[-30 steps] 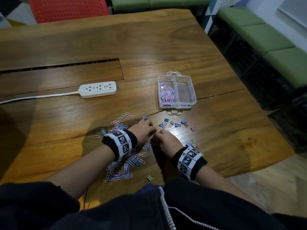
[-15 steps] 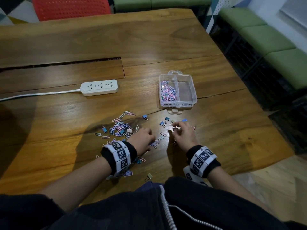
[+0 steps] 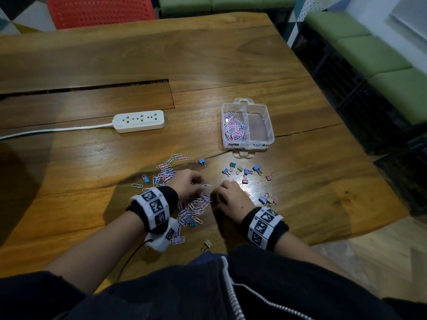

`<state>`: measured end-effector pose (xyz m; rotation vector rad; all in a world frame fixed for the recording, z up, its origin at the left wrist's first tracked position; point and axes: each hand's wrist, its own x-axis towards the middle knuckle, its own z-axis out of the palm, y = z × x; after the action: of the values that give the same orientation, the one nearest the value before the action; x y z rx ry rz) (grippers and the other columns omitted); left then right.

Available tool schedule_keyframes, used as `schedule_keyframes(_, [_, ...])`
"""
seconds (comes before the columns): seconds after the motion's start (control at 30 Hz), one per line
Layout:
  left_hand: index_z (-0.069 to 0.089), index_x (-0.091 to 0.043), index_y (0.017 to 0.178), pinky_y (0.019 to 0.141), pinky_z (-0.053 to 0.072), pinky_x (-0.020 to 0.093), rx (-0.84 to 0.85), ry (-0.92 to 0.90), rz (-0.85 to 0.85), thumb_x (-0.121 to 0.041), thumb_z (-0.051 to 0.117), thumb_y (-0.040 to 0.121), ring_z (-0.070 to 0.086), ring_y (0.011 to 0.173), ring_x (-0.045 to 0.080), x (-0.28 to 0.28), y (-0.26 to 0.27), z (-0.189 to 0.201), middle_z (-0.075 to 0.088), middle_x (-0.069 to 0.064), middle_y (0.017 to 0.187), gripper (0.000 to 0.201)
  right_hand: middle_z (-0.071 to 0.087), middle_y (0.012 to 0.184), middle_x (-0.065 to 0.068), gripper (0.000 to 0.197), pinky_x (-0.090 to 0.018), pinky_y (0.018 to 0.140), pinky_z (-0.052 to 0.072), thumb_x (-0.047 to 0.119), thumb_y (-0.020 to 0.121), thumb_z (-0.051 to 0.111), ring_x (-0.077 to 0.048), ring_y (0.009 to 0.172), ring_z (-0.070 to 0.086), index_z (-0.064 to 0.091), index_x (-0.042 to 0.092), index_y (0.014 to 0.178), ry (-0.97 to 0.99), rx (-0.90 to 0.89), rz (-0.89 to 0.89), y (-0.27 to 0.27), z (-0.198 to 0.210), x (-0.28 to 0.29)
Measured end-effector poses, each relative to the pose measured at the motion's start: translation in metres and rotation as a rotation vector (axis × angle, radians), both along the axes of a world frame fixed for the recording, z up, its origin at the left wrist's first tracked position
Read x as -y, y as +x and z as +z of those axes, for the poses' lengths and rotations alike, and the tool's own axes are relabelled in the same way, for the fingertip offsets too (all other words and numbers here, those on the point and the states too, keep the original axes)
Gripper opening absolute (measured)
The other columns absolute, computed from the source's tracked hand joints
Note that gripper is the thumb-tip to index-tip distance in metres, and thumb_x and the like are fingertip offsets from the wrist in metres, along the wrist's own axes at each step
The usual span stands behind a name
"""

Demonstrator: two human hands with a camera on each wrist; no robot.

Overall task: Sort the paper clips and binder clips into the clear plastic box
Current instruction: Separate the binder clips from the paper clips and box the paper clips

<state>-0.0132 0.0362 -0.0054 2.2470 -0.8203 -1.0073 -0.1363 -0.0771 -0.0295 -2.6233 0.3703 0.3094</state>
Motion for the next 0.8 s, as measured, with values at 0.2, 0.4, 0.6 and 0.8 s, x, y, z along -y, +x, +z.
schedule_keyframes(0.2, [0.054, -0.004, 0.092, 0.05, 0.053, 0.019, -0.716, -0.208, 0.379, 0.004, 0.038, 0.093, 0.055, 0.06, 0.017, -0.006, 0.011, 0.005, 0.054, 0.012, 0.075, 0.017, 0.053, 0.116, -0.006, 0.027, -0.031, 0.096, 0.04, 0.012, 0.087, 0.051, -0.022, 0.108, 0.046, 0.057, 0.009, 0.114, -0.033, 0.007, 0.098, 0.006, 0.001, -0.002])
schedule_keyframes(0.4, [0.043, -0.012, 0.071, 0.043, 0.036, 0.018, -0.721, -0.204, 0.407, -0.013, 0.039, 0.091, 0.039, 0.054, 0.013, -0.011, 0.008, 0.002, 0.043, 0.002, 0.069, 0.02, 0.054, 0.113, -0.012, 0.027, -0.033, 0.093, 0.041, 0.009, 0.09, 0.041, -0.025, 0.105, 0.047, 0.051, 0.006, 0.115, -0.039, -0.047, 0.1, 0.008, 0.007, -0.004])
schedule_keyframes(0.6, [0.048, -0.019, 0.111, 0.082, 0.042, 0.026, 0.188, 0.185, -0.221, -0.039, 0.075, 0.069, 0.052, 0.102, 0.018, -0.019, -0.006, -0.003, 0.055, 0.001, 0.11, 0.054, 0.061, 0.11, -0.007, 0.025, -0.018, 0.085, 0.04, 0.004, 0.087, 0.048, -0.019, 0.103, 0.054, 0.057, 0.006, 0.11, 0.212, 0.02, -0.088, 0.005, 0.01, 0.005])
schedule_keyframes(0.8, [0.052, -0.02, 0.122, 0.092, 0.044, 0.029, 0.373, 0.195, -0.334, -0.036, 0.062, 0.082, 0.05, 0.113, 0.019, -0.018, -0.012, -0.011, 0.053, 0.002, 0.123, 0.044, 0.06, 0.083, -0.003, 0.02, -0.013, 0.056, 0.046, -0.006, 0.085, 0.047, -0.01, 0.07, 0.057, 0.061, 0.004, 0.095, 0.958, 0.008, -0.626, 0.005, 0.014, 0.018])
